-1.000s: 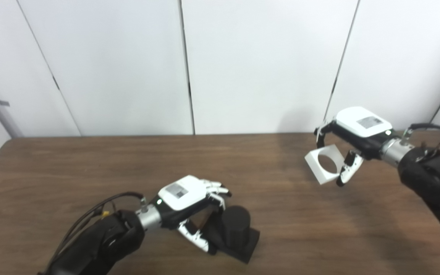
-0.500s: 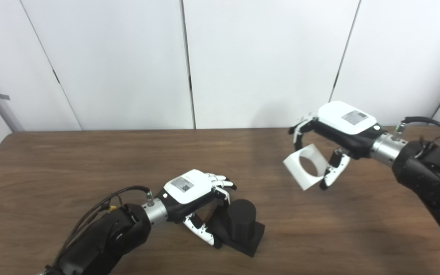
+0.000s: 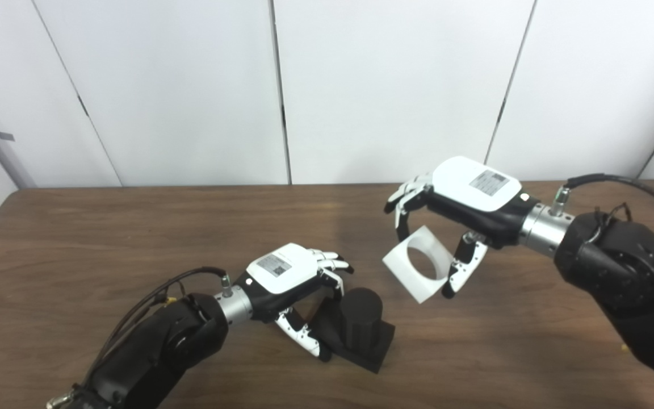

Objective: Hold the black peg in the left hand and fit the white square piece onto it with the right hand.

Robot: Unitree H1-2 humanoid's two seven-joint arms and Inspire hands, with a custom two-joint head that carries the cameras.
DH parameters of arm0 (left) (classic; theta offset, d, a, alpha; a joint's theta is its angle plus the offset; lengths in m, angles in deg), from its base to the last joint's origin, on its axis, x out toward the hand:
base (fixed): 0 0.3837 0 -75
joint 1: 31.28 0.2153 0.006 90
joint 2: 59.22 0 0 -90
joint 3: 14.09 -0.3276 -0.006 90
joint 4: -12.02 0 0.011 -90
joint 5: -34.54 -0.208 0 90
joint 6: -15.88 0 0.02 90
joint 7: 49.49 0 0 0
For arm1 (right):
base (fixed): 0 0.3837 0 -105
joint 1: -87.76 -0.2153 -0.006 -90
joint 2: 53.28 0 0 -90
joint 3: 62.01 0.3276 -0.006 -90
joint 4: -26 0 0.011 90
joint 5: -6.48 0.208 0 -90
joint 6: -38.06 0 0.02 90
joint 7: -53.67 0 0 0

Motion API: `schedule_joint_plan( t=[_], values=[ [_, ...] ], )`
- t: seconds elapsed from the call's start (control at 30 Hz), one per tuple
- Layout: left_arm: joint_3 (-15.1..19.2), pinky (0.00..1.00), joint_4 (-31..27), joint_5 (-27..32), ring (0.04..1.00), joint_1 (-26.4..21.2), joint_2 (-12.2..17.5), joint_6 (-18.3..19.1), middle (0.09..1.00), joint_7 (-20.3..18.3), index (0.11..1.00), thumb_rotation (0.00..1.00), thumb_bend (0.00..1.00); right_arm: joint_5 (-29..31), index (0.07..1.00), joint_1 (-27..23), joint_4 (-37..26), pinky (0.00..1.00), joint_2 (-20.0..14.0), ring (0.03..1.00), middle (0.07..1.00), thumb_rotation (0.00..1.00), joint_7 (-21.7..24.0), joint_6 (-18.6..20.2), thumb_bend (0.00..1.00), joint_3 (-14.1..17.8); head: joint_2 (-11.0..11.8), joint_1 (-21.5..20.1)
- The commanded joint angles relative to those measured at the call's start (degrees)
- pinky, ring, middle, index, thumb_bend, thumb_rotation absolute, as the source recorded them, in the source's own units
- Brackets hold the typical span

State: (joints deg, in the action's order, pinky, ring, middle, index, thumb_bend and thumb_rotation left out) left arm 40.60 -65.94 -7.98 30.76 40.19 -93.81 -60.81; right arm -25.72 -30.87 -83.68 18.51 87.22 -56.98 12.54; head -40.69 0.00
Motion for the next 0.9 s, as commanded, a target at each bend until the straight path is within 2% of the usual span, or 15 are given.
schedule_joint_plan(
  t=[0.0,0.37,0.87],
  values=[
    [-2.77,0.89,2.74,-4.21,0.916,2.17,0.46,1.15,0.886,-4.48,0.488,0.08,0.52,0.34,0.477,-2.02,-2.11,0.78,0.3,0.799,0.757,0.14,-0.2,-0.89,0.52,0.24,-0.01,0.03],
    [-2.95,0.9,2.38,-4.47,0.92,2.1,0.4,1.71,0.892,-5.15,0.489,0.08,0.52,-0.28,0.476,-2.08,-2.59,0.78,3.57,0.796,0.757,0.14,0.65,-1.05,0.52,-1.98,-0.08,-0.05],
    [-2.85,0.89,0.89,-3.97,0.918,2.3,0.57,1.9,0.893,-5.85,0.489,0.08,0.52,0.2,0.476,-0.3,-1.04,0.77,6.32,0.79,0.755,0.14,-0.29,-1.43,0.52,-2.2,-0.6,0.46]
  ],
)
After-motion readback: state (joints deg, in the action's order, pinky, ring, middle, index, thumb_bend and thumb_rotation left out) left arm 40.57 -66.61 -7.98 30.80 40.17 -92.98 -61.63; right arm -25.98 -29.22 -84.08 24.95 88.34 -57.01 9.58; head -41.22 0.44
